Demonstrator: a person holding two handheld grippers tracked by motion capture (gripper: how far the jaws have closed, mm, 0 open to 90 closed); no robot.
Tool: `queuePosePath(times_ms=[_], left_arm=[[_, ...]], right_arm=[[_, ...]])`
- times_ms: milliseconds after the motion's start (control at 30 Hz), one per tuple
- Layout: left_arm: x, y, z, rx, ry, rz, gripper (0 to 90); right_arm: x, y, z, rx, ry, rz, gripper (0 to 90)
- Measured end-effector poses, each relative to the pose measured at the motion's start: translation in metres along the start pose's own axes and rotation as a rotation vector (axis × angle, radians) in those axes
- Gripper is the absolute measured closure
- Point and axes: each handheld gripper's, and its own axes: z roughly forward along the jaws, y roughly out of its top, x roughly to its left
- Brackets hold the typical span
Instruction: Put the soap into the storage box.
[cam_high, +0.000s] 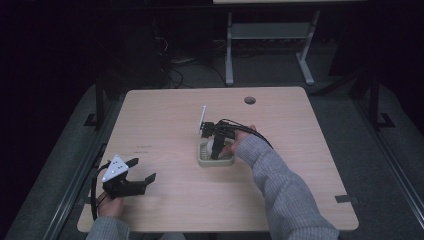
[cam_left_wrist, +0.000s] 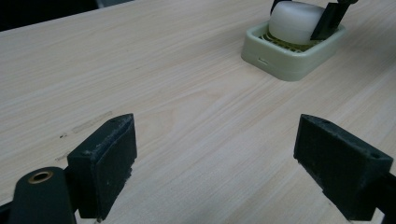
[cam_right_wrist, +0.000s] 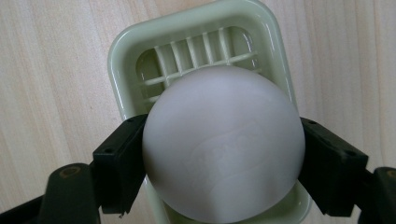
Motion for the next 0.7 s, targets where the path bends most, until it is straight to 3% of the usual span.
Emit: queuePosePath(times_ms=[133,700], left_arm=[[0.0,0.0,0.0,0.0,0.0,0.001,12.8],[0.0,0.0,0.0,0.002,-0.002,0.003,12.8]], right_arm=[[0.0,0.0,-0.003,-0.015,0.022,0.005,22.6],[0.003,0.0,-0.013,-0.029,0.013,0.01,21.0]])
